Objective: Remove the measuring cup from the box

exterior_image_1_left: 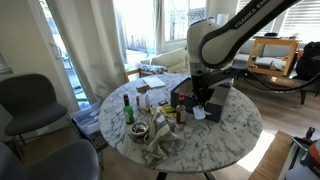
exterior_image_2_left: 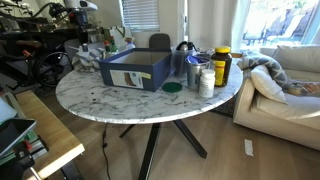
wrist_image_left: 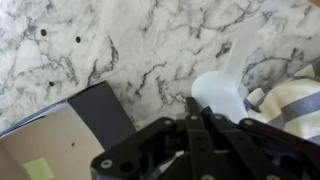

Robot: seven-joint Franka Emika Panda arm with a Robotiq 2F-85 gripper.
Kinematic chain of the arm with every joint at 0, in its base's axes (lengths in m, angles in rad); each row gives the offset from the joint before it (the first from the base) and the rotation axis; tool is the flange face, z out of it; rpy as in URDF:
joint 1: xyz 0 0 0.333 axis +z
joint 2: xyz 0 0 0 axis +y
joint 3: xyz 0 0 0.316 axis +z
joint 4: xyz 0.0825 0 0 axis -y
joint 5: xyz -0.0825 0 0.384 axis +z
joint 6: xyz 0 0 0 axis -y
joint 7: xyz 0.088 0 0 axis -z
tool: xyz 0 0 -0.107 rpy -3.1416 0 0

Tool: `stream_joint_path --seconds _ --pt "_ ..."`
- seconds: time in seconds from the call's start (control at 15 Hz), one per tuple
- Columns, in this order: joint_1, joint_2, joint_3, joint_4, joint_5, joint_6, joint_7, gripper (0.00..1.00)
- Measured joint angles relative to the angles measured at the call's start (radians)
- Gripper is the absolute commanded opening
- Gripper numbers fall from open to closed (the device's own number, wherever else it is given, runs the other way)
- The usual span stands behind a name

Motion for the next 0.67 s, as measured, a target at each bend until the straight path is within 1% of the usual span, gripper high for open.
stream_joint_path --seconds 0.4,0.47,0.53,0.67 --pt "0.001 0.096 0.020 -0.024 -0.026 0.014 0.067 0.01" --pt "0.001 0.110 0.020 -0.024 -0.034 0.014 0.079 0.29" --pt "0.001 0.122 0.020 -0.024 -0.042 0.014 0.088 0.30" --pt "0.001 0.142 0.019 -0.024 -0.055 0.014 0.105 0.44"
